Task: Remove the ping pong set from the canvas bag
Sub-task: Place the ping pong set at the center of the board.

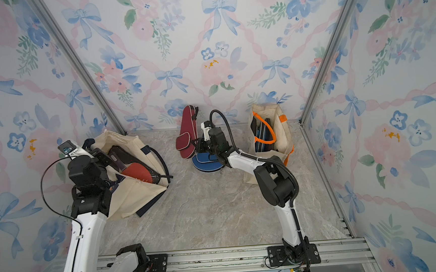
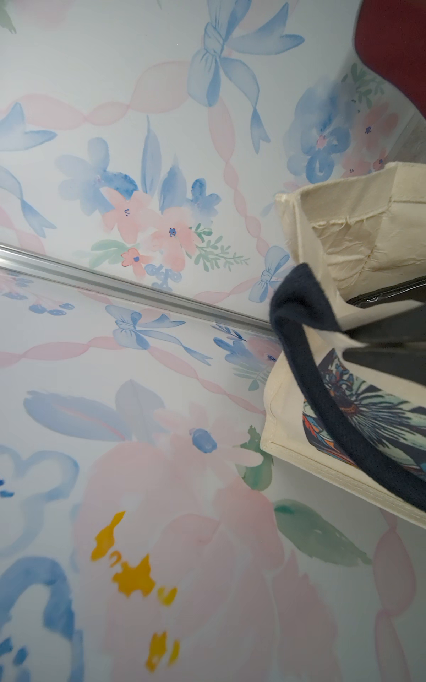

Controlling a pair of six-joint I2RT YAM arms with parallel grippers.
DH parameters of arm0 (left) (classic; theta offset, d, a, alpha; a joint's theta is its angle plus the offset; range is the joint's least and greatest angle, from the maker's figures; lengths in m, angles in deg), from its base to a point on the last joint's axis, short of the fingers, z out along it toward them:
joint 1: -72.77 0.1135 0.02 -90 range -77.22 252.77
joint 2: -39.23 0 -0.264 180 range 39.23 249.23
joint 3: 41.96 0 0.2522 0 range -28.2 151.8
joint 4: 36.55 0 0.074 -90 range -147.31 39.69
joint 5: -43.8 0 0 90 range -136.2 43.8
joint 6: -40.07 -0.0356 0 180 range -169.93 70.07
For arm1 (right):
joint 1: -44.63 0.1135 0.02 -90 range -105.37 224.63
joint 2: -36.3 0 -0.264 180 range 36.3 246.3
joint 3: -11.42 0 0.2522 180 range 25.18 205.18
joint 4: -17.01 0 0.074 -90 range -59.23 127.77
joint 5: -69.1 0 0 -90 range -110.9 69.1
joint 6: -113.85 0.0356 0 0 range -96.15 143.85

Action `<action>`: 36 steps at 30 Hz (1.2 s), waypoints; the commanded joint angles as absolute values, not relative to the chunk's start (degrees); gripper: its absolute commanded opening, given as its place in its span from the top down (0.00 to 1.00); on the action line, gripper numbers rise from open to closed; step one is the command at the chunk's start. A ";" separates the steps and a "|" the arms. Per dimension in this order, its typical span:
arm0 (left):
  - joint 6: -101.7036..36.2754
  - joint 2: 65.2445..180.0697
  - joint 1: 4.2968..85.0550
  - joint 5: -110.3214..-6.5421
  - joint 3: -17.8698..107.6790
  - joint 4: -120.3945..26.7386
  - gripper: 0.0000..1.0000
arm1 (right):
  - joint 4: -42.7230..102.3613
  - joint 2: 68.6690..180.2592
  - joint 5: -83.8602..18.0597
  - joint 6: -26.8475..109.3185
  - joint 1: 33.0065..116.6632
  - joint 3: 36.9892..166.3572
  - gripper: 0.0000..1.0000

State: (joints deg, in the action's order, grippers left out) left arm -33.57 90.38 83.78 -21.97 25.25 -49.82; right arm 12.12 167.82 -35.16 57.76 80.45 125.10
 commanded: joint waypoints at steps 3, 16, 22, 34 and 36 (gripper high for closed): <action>-30.48 88.05 86.05 -23.20 26.16 -41.31 1.00 | 5.29 172.25 -35.45 61.72 83.36 132.14 1.00; -29.63 88.55 87.87 -25.30 26.03 -41.04 1.00 | 12.70 183.45 -33.64 71.31 87.59 142.63 0.97; -29.41 89.45 87.89 -26.47 25.99 -41.07 1.00 | 18.30 186.07 -34.35 73.47 88.31 146.66 0.87; -28.59 90.53 87.85 -28.41 25.76 -40.61 1.00 | 30.79 184.81 -35.32 76.85 88.23 149.81 0.51; -28.58 90.64 87.89 -28.57 25.72 -40.58 1.00 | 32.74 183.72 -35.09 76.63 88.08 149.90 0.38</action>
